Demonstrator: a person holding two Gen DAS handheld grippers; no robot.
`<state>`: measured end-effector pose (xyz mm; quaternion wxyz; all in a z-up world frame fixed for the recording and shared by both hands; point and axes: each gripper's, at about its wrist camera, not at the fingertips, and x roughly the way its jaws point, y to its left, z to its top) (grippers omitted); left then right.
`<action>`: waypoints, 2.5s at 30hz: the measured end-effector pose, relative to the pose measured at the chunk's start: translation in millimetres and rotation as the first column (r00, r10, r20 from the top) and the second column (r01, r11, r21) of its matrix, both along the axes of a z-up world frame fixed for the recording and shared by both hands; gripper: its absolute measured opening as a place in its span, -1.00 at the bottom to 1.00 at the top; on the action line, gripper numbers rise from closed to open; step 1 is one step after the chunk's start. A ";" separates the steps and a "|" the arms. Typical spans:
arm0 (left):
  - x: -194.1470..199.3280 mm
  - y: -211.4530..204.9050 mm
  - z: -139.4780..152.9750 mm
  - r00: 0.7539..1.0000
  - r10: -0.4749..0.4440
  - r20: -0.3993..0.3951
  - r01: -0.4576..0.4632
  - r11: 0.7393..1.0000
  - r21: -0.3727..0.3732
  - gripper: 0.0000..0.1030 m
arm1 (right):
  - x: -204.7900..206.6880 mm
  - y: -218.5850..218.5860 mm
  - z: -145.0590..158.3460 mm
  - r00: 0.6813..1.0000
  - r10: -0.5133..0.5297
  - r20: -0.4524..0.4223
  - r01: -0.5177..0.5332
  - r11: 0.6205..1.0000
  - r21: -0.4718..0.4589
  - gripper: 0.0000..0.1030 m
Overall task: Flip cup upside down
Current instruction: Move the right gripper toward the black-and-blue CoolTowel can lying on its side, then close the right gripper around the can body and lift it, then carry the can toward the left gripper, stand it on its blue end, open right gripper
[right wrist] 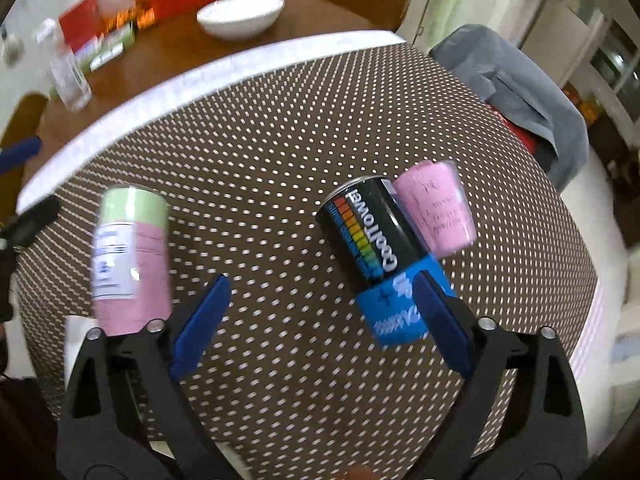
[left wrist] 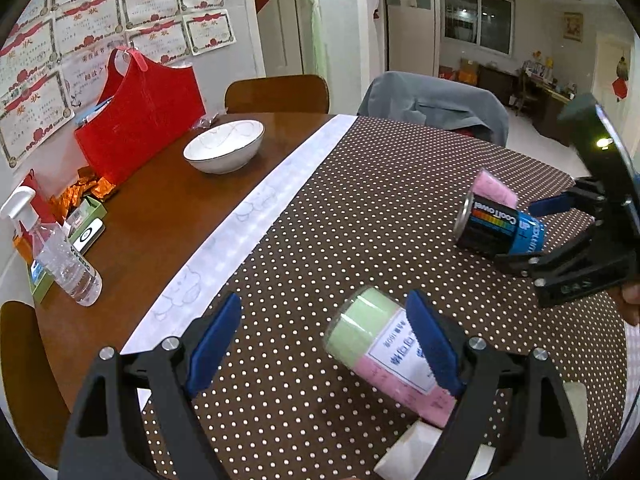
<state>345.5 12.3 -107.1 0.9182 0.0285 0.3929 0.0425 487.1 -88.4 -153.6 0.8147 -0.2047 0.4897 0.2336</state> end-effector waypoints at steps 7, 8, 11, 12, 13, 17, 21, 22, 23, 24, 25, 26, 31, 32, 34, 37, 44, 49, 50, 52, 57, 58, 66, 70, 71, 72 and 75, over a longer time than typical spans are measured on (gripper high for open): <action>14.7 6.1 -8.9 1.000 0.021 -0.020 -0.021 1.000 -0.012 0.61 | 22.4 5.3 -11.4 0.999 0.033 -0.014 -0.034 0.996 -0.087 0.65; 15.5 6.9 -9.8 1.000 0.022 -0.022 -0.022 1.000 -0.015 0.61 | 25.3 5.7 -14.5 0.999 0.032 -0.020 -0.034 0.995 -0.095 0.65; 18.2 7.8 -12.4 0.999 0.021 -0.026 -0.022 1.000 -0.018 0.61 | 31.3 7.1 -23.0 0.999 0.038 -0.019 -0.040 0.989 -0.141 0.62; 19.1 8.2 -13.7 0.999 0.021 -0.029 -0.022 1.000 -0.018 0.61 | 32.6 7.2 -24.0 0.999 0.038 -0.019 -0.041 0.988 -0.148 0.62; 19.8 8.5 -14.7 0.999 0.021 -0.032 -0.022 1.000 -0.019 0.61 | 34.8 7.6 -25.2 0.999 0.040 -0.022 -0.043 0.987 -0.158 0.62; 21.4 9.9 -18.6 0.999 0.023 -0.043 -0.024 0.999 -0.023 0.61 | 45.6 12.9 -31.9 0.997 0.056 -0.045 -0.064 0.979 -0.191 0.58; 20.7 9.0 -19.3 0.998 0.025 -0.050 -0.026 0.999 -0.026 0.61 | 65.2 18.2 -50.2 0.991 0.058 -0.124 -0.082 0.975 -0.207 0.39; 19.8 9.0 -19.1 0.998 0.025 -0.052 -0.027 0.999 -0.026 0.61 | 66.5 17.7 -51.8 0.990 0.054 -0.133 -0.081 0.976 -0.201 0.35; 18.4 8.9 -18.8 0.998 0.026 -0.053 -0.028 0.999 -0.025 0.61 | 68.2 17.0 -52.1 0.989 0.050 -0.139 -0.076 0.979 -0.192 0.33; 16.8 8.7 -18.4 0.998 0.028 -0.054 -0.029 0.999 -0.023 0.61 | 69.3 15.8 -51.8 0.988 0.047 -0.146 -0.073 0.981 -0.179 0.33; 15.0 9.4 -18.1 0.998 0.030 -0.054 -0.031 0.999 -0.024 0.61 | 69.7 13.5 -50.9 0.985 0.046 -0.165 -0.071 0.986 -0.148 0.33; 13.7 11.2 -17.5 0.998 0.031 -0.055 -0.032 0.999 -0.025 0.61 | 68.4 11.1 -50.1 0.983 0.045 -0.177 -0.067 0.991 -0.120 0.32; 2.5 13.4 -12.1 0.998 0.031 -0.053 -0.033 0.999 -0.036 0.61 | 52.6 -11.8 -38.8 0.983 -0.015 -0.180 0.015 1.000 -0.005 0.32; -1.1 12.3 -10.5 0.998 0.026 -0.051 -0.028 0.999 -0.038 0.61 | 49.0 -18.1 -34.2 0.983 -0.031 -0.179 0.035 0.999 0.023 0.32; -9.7 10.3 -6.8 0.999 0.016 -0.043 -0.017 0.999 -0.035 0.61 | 40.3 -25.6 -23.4 0.984 -0.058 -0.169 0.072 0.994 0.077 0.32; -25.8 8.8 1.2 1.000 0.002 -0.026 -0.003 0.999 -0.032 0.61 | 20.4 -38.8 -2.6 0.982 -0.097 -0.165 0.126 0.977 0.173 0.32; -69.0 9.7 18.0 1.000 -0.019 0.014 0.020 0.999 -0.029 0.61 | -61.0 -54.6 51.2 0.976 -0.150 -0.157 0.202 0.892 0.404 0.32; -101.2 8.3 23.3 0.998 -0.050 0.031 0.051 0.998 -0.027 0.61 | -150.9 -55.3 43.6 0.961 -0.171 -0.218 0.264 0.800 0.539 0.32; -108.2 7.6 23.6 0.998 -0.056 0.035 0.057 0.998 -0.021 0.61 | -168.3 -56.0 35.6 0.954 -0.178 -0.241 0.287 0.778 0.559 0.32; -118.8 6.2 22.3 0.997 -0.063 0.035 0.063 0.998 -0.016 0.61 | -203.8 -54.3 14.6 0.934 -0.206 -0.293 0.344 0.742 0.575 0.32; -147.8 2.5 16.4 0.996 -0.081 0.029 0.081 0.997 -0.002 0.61 | -268.9 -53.7 1.4 0.911 -0.276 -0.307 0.412 0.663 0.625 0.33; -155.2 1.4 15.1 0.996 -0.087 0.028 0.087 0.996 -0.004 0.61 | -282.3 -58.2 3.0 0.910 -0.276 -0.309 0.414 0.632 0.655 0.33; -193.4 1.0 10.4 0.995 -0.092 0.037 0.092 0.996 0.005 0.61 | -319.1 -45.2 -12.5 0.908 -0.283 -0.309 0.419 0.612 0.670 0.33; -206.4 2.0 6.4 0.995 -0.089 0.036 0.089 0.996 0.008 0.61 | -325.1 -35.2 -29.9 0.886 -0.344 -0.312 0.463 0.599 0.654 0.33; -209.2 1.7 4.9 0.995 -0.091 0.034 0.091 0.996 0.008 0.61 | -324.9 -34.2 -35.3 0.877 -0.358 -0.321 0.478 0.589 0.651 0.33; -211.2 1.5 3.7 0.995 -0.094 0.031 0.094 0.996 0.009 0.61 | -324.3 -31.7 -42.2 0.864 -0.377 -0.334 0.501 0.573 0.648 0.33; -218.8 0.9 -1.9 0.995 -0.096 0.024 0.096 0.995 0.014 0.61 | -324.4 -28.2 -52.6 0.836 -0.427 -0.345 0.543 0.552 0.633 0.33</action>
